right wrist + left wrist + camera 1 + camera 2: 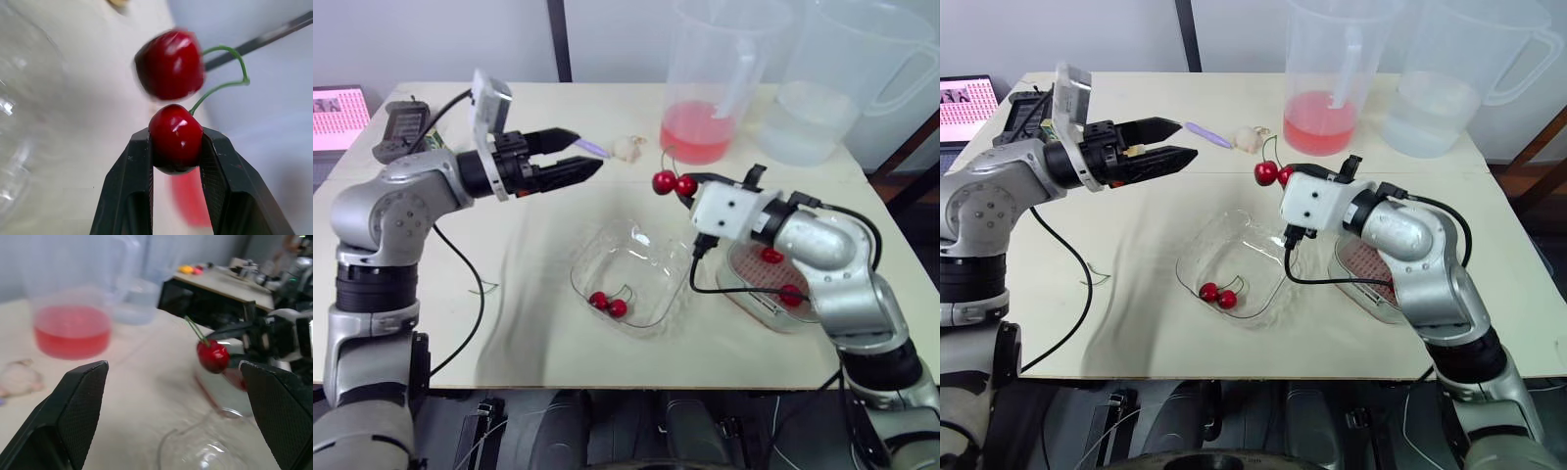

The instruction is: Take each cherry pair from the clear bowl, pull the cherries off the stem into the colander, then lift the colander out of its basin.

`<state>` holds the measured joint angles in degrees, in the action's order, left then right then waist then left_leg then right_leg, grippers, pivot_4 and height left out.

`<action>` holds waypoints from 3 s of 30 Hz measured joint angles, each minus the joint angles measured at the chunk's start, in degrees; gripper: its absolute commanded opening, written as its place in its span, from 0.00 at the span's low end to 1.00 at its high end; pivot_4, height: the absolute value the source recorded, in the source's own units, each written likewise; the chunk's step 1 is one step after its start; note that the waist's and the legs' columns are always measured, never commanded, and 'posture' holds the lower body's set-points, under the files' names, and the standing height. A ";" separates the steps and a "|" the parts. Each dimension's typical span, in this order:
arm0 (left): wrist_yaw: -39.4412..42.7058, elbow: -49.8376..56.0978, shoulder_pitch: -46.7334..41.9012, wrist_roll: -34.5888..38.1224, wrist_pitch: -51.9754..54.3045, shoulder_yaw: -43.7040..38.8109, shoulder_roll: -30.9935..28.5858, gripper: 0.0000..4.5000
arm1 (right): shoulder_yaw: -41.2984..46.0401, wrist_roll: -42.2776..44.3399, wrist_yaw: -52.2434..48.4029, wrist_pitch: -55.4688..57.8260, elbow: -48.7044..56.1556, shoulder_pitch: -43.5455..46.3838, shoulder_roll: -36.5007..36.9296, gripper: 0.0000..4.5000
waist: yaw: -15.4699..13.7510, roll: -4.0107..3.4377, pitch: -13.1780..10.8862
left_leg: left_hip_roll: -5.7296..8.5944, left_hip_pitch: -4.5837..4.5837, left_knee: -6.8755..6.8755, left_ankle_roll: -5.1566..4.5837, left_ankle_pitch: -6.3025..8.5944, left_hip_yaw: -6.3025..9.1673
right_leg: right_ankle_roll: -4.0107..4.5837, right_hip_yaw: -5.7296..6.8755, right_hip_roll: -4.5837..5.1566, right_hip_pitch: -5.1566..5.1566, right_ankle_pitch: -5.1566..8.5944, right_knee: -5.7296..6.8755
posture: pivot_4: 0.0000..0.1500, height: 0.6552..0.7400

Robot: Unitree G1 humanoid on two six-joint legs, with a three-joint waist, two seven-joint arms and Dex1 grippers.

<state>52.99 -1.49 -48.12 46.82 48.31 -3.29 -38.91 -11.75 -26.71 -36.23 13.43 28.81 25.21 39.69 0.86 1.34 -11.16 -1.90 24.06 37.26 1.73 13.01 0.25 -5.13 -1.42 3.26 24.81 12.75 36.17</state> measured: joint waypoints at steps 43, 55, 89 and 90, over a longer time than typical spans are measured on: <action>-5.74 0.01 -8.52 3.84 19.08 -0.39 9.58 0.02 | -2.65 -21.78 9.88 -19.32 -0.08 -2.16 -6.02 0.19 | 0.04 0.02 0.01 | 0.01 -0.05 0.02 0.00 -0.01 0.06 | -0.06 -0.01 0.00 -0.09 -0.02 0.03 | 1.00 0.98; -4.07 -0.01 -8.09 2.63 18.49 0.16 7.54 0.00 | 7.60 0.74 -3.15 -8.93 2.28 -4.54 -6.37 0.98 | -0.15 0.02 0.00 | 0.01 -0.11 0.02 0.00 -0.01 0.09 | -0.12 0.01 0.00 -0.20 -0.05 -0.01 | 1.00 0.98; 7.61 9.71 -3.96 7.45 13.55 0.33 3.63 0.00 | 17.14 73.75 -20.18 51.86 -3.87 19.93 2.86 0.98 | 0.06 -0.08 -0.09 | -0.01 -0.48 -0.19 -0.01 0.00 0.05 | 0.07 -0.03 0.00 -0.41 0.11 -0.04 | 1.00 0.98; 7.47 9.74 -3.96 7.45 13.55 0.33 3.71 0.00 | 17.05 74.48 -19.73 52.19 -3.85 19.94 2.44 0.98 | 0.06 -0.08 -0.09 | -0.01 -0.48 -0.19 -0.01 0.00 0.05 | 0.07 -0.03 0.00 -0.41 0.11 -0.04 | 1.00 0.98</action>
<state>60.46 8.25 -52.08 54.28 61.86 -2.96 -35.20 5.29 47.77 -55.96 65.62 24.97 45.15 42.13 0.92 1.26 -11.25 -1.91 23.58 37.07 1.72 13.01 0.30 -5.06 -1.45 3.26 24.41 12.86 36.12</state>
